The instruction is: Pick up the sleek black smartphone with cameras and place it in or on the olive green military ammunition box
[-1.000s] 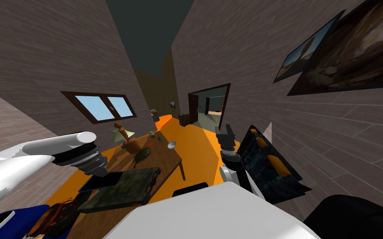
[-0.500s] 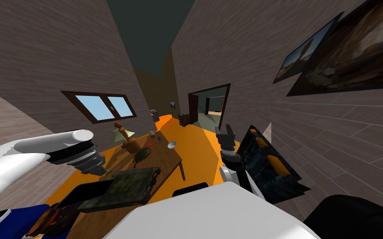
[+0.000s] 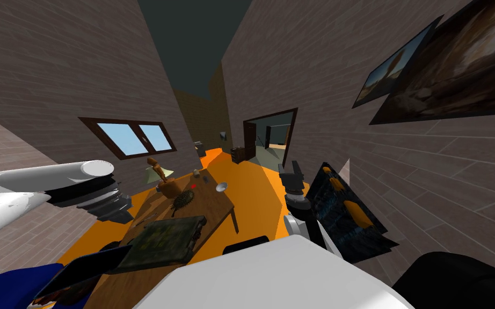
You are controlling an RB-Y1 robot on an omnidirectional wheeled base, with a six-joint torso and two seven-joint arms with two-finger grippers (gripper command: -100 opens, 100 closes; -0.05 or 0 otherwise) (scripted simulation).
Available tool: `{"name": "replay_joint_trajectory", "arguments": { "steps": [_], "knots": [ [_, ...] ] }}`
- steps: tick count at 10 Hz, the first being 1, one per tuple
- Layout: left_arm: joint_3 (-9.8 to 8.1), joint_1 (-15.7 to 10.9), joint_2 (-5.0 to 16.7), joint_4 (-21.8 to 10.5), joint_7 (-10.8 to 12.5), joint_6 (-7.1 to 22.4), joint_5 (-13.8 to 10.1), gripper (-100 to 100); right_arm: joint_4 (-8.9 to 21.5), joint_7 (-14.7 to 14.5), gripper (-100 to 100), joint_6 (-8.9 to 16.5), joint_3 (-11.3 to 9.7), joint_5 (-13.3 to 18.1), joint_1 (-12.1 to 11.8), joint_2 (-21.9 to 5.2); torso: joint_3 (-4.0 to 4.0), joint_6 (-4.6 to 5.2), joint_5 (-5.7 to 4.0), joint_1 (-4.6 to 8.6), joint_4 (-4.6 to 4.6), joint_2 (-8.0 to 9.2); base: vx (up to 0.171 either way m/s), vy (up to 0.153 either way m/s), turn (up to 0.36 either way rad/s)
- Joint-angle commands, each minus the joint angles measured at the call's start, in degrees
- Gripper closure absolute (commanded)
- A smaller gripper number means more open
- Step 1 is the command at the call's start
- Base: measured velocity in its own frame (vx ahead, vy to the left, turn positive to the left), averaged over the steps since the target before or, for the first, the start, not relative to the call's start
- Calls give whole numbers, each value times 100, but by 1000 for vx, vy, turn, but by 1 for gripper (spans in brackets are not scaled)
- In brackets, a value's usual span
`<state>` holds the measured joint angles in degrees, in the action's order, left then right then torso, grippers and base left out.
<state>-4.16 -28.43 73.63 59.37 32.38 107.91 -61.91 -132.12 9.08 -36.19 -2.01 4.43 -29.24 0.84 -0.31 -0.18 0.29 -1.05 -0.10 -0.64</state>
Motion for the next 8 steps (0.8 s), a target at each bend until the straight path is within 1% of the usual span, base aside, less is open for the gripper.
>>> {"name": "replay_joint_trajectory", "arguments": {
  "steps": [1, 2, 3, 8],
  "knots": [
    [-39, -44, 183, 80, 23, 176, -105, -100, 0, 0, 0, 0, 0, 0, 0, 0, 0, 0, 0, 0, 0, 0, -9, -31, 2],
    [-36, -16, 126, 68, 24, 115, -75, -100, 0, 0, 0, 0, 0, 0, 0, 0, 1, -1, 0, 0, 0, 1, -4, -12, 4],
    [-42, -18, 140, 75, 26, 141, -84, 0, 0, 0, 0, 0, 0, 0, 0, 0, -1, 0, 3, -7, -1, -1, 0, 0, 0],
    [-41, -18, 139, 75, 26, 138, -83, 0, 0, 0, 0, 0, 0, 0, 0, 0, -3, 0, 5, -15, -2, -4, 0, 0, 0]
  ]
}}
